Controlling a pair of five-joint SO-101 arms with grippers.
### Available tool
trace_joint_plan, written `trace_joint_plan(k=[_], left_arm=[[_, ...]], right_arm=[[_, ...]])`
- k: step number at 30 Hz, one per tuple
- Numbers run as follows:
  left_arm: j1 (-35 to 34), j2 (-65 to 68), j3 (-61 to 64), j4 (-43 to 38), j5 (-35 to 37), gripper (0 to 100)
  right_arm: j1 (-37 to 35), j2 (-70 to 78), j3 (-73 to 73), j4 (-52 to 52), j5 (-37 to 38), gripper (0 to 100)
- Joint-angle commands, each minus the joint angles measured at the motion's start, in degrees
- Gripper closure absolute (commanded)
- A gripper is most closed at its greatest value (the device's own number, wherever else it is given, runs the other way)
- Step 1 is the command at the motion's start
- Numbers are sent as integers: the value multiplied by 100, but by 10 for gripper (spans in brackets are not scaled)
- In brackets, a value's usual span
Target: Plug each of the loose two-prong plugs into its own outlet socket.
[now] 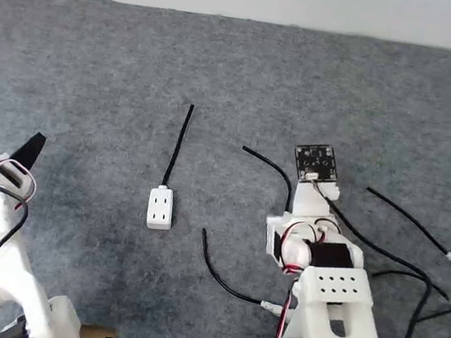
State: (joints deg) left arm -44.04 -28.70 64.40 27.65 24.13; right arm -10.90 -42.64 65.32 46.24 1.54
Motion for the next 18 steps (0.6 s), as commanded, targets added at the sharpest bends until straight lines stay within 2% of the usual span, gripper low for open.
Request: trace_joint_plan(k=[1,8,13,18], left_arm=[[44,-9,-57,-114,-53,512],[44,-9,-57,-114,-53,512],[44,0,-57,-114,-53,512],[44,0,-57,-114,-53,512]], right_arm=[[-40,101,-44,-110,88,991],[180,1437,-273,-936,97,991],[655,2193,-747,-971,70,991],[813,2255,-765,-963,88,991]])
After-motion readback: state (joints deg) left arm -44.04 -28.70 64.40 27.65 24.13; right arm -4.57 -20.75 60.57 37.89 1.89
